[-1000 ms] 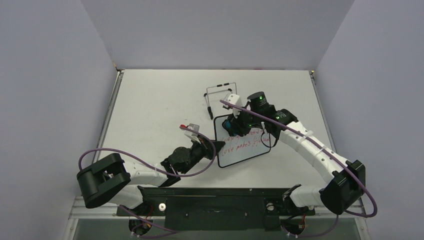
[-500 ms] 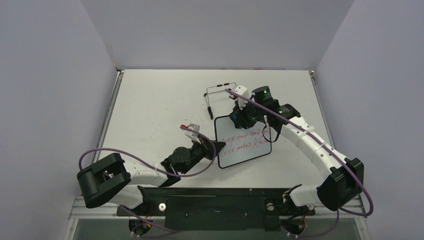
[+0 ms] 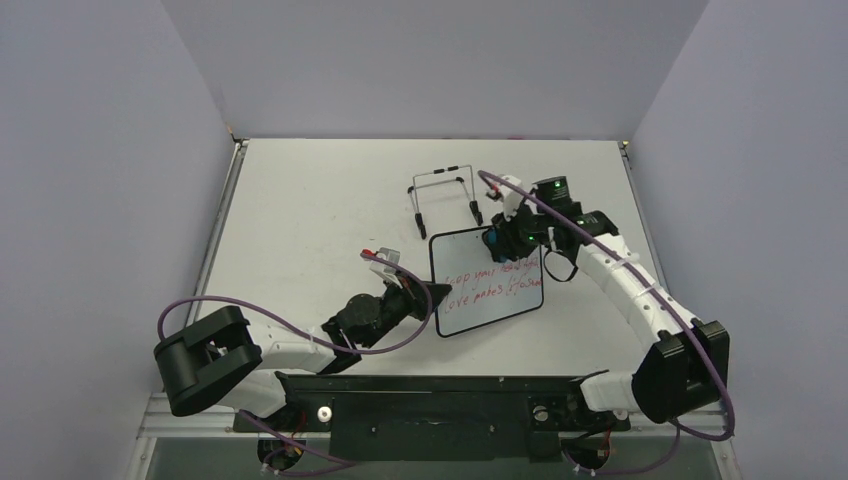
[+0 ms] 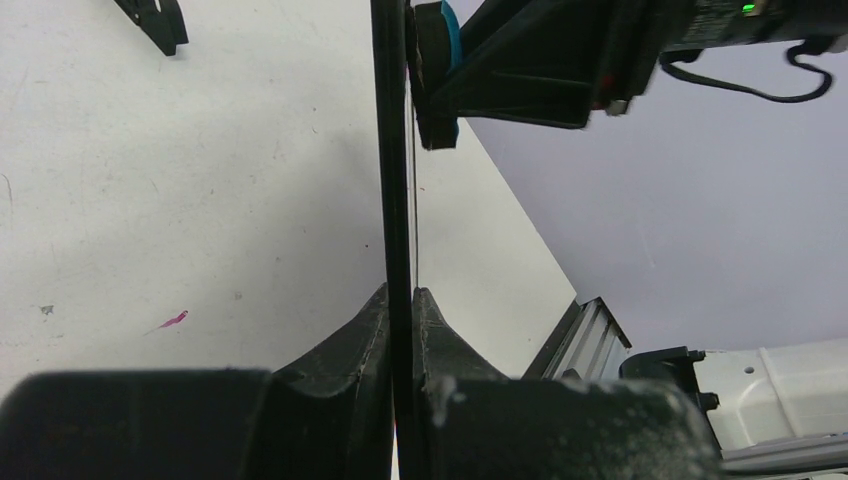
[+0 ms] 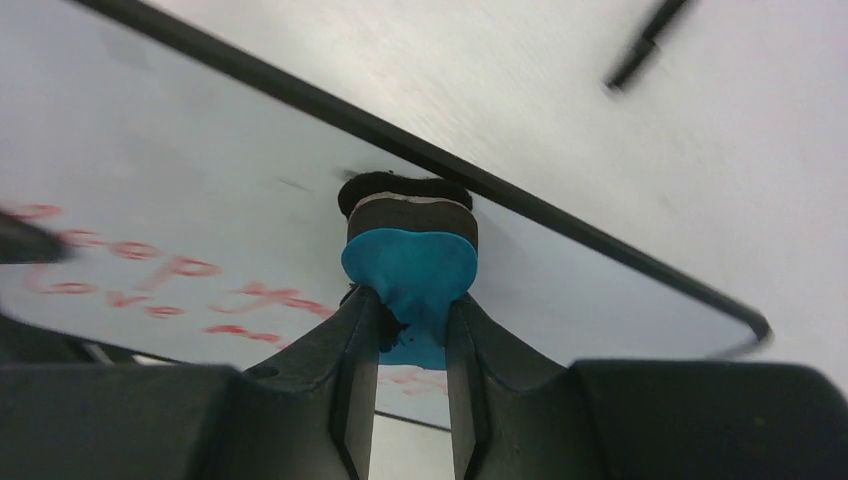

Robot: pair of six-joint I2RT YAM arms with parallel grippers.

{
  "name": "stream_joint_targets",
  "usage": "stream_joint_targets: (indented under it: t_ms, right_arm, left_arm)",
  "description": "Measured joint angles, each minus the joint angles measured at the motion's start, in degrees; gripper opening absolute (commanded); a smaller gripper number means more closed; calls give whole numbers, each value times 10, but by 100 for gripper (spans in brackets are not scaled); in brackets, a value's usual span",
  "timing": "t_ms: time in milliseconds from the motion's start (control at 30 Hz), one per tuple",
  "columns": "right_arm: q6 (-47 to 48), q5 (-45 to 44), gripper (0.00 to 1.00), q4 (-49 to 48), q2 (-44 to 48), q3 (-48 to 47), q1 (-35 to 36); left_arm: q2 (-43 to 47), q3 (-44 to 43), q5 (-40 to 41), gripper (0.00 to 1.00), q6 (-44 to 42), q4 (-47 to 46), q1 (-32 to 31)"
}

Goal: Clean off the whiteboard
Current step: Erase the whiteboard at the center of the board.

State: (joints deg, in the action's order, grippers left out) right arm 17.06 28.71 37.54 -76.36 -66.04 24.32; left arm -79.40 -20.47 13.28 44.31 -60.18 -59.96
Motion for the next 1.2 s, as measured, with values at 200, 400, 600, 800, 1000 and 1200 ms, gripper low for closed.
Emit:
stream_joint_targets:
  t_ms: [200, 400, 600, 800, 1000, 1200]
  right_arm:
    - [-15, -27, 0, -15, -37, 33, -172]
    - [-23, -25, 0, -21, -97, 32, -237]
    - [-10, 20, 0, -15, -68, 37, -203]
    - [-9, 96, 0, -11, 5, 39, -88]
    - [-22, 159, 0, -16, 30, 35, -56]
    - [-70, 114, 0, -66, 41, 62, -103]
  left_arm:
    - [3, 2, -4, 0, -4, -1, 0]
    - [5, 3, 2, 0, 2, 0, 1]
    - [7, 5, 4, 0, 0, 0, 1]
    - [7, 5, -2, 0, -5, 0, 1]
    - [7, 5, -7, 0, -5, 0, 1]
    - [7, 5, -7, 0, -5, -1, 1]
